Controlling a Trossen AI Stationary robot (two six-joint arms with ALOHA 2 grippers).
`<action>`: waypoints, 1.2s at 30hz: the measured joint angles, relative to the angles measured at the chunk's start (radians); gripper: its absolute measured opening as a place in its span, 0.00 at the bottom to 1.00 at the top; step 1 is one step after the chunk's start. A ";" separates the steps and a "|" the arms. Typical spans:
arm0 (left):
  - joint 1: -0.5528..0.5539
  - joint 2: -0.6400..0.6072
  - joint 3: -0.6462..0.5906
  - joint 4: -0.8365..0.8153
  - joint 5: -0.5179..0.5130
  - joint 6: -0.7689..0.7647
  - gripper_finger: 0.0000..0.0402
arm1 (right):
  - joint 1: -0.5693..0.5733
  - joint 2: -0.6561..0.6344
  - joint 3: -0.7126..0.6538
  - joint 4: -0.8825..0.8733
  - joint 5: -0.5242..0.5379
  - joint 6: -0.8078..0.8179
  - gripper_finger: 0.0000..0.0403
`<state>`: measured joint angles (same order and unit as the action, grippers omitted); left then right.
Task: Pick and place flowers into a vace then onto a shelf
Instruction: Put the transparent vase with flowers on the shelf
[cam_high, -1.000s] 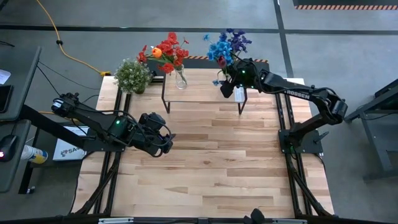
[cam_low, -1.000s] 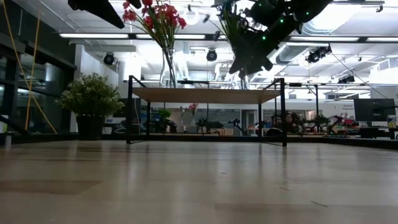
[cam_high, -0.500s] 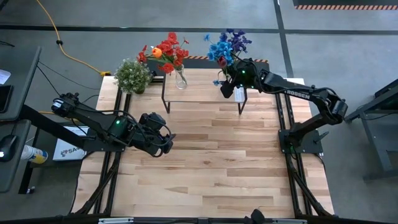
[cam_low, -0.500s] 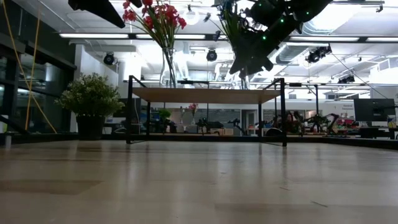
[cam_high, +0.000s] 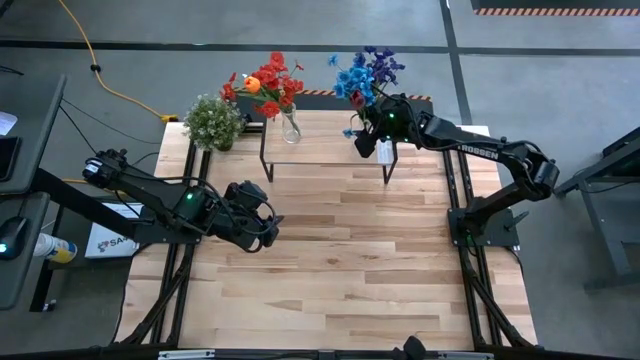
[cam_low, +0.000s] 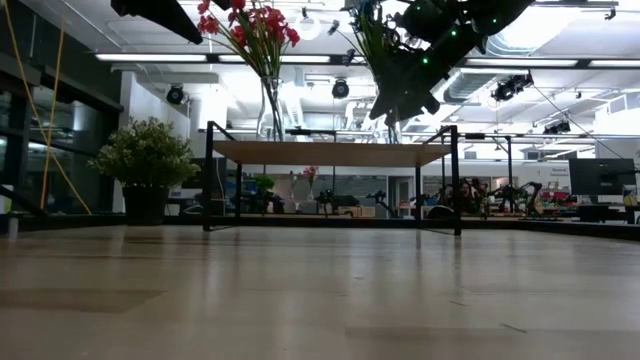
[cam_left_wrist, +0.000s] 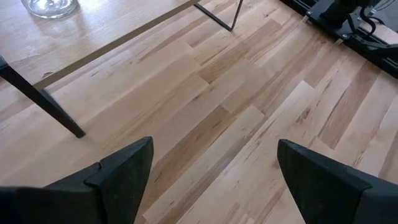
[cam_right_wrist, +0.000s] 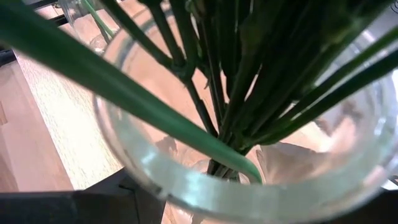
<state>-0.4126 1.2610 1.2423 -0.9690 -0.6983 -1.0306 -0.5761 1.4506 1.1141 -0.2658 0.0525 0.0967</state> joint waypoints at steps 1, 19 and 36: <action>0.000 0.000 0.000 0.001 0.001 0.000 0.94 | 0.000 0.000 0.000 0.000 0.000 0.000 0.60; 0.000 0.000 0.000 0.004 0.001 0.000 0.94 | 0.000 -0.073 -0.002 -0.017 0.001 -0.011 0.60; 0.000 0.000 0.000 0.009 0.005 0.000 0.94 | 0.003 -0.102 -0.001 -0.070 -0.004 -0.034 0.78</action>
<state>-0.4129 1.2610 1.2423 -0.9600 -0.6937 -1.0306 -0.5732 1.3482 1.1133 -0.3355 0.0485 0.0628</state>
